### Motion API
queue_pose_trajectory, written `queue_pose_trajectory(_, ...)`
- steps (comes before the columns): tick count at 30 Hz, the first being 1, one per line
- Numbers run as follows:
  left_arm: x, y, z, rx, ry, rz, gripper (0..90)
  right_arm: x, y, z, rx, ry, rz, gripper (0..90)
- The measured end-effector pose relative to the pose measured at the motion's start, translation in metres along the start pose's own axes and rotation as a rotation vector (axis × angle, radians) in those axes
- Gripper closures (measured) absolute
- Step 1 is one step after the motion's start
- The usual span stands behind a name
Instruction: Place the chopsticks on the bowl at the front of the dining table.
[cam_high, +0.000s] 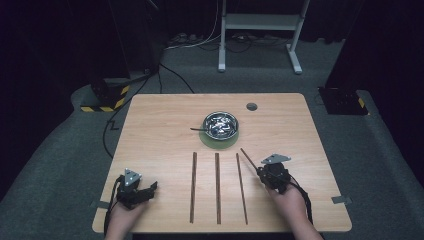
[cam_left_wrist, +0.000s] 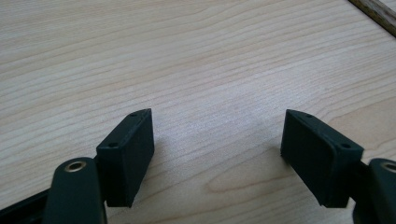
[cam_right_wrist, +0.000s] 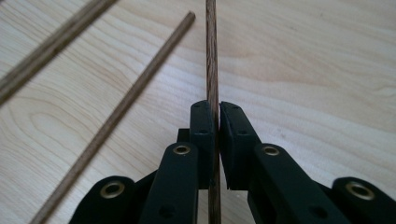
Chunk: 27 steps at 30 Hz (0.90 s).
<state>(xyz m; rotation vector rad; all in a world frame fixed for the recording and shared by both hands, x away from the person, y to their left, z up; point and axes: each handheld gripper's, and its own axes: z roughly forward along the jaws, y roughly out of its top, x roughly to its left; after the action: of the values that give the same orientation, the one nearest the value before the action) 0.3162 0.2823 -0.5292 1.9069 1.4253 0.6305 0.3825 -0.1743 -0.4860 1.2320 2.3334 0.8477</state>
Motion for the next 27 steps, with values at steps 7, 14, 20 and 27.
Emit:
queue_pose_trajectory(7,0.000,0.000,0.000,0.000,0.001,0.005,25.9,0.006,0.017,-0.010,-0.034,0.009,-0.007,83.8)
queue_pose_trajectory(14,0.000,0.000,0.000,-0.005,0.000,-0.002,25.8,0.012,0.040,-0.010,-0.058,0.001,-0.003,83.8)
queue_pose_trajectory(20,0.000,0.000,0.000,-0.005,-0.004,0.000,25.9,0.016,0.060,-0.002,-0.069,0.003,0.001,83.8)
queue_pose_trajectory(27,0.000,0.000,0.000,-0.005,-0.007,0.001,26.0,0.022,0.088,0.011,-0.071,-0.018,-0.012,83.9)
